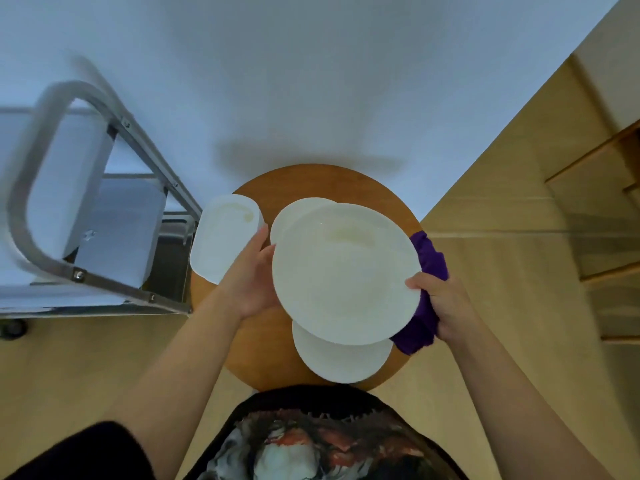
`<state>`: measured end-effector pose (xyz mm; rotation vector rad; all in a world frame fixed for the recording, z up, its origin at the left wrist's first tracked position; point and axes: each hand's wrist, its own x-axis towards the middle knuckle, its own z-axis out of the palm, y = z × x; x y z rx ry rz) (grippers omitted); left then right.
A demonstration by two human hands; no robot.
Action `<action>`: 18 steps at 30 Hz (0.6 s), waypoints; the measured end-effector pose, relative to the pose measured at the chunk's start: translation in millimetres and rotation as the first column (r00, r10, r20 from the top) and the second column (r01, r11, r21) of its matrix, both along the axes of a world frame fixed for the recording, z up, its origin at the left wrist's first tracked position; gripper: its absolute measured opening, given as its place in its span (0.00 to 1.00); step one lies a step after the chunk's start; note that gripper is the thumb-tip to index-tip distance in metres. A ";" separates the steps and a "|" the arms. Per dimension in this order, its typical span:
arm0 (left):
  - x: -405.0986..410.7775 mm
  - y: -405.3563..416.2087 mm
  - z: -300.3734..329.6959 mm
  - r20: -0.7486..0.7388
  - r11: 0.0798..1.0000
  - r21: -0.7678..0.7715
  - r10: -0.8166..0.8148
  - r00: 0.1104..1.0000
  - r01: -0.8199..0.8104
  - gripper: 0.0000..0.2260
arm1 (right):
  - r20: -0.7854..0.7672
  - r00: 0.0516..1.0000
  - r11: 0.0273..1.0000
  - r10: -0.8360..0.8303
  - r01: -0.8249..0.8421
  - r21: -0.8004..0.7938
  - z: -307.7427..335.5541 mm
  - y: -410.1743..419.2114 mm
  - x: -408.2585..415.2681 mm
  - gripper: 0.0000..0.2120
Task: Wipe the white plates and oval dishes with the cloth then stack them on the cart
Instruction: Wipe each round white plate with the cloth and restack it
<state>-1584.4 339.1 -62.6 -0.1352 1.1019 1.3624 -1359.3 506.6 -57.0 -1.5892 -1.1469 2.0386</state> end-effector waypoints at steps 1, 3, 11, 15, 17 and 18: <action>3.9 3.1 5.1 -0.002 1.000 0.025 -0.001 1.000 0.001 0.28 | -0.007 1.000 1.000 0.030 -0.030 0.007 4.5 -2.4 0.6 0.17; 13.5 7.4 12.0 0.003 0.999 0.002 0.041 0.999 -0.041 0.24 | -0.004 0.999 0.998 0.054 -0.054 0.025 12.2 -6.1 0.7 0.16; 46.6 2.1 21.1 0.014 0.960 0.141 0.244 0.970 -0.243 0.16 | -0.049 0.987 0.928 -0.151 0.159 0.338 55.3 -6.9 6.5 0.20; 70.3 3.8 30.7 -0.030 0.925 0.210 0.329 0.944 -0.316 0.18 | 0.106 0.994 0.806 0.022 -0.081 0.586 75.5 -20.5 -0.4 0.16; 85.7 4.8 34.3 -0.058 0.909 0.249 0.359 0.931 -0.335 0.18 | 0.424 0.901 0.674 0.090 -0.369 0.641 74.4 -31.0 -8.8 0.17; 93.6 5.6 36.8 -0.076 0.903 0.256 0.374 0.924 -0.345 0.18 | 0.538 0.840 0.602 0.072 -0.467 0.648 71.3 -36.0 -13.9 0.20</action>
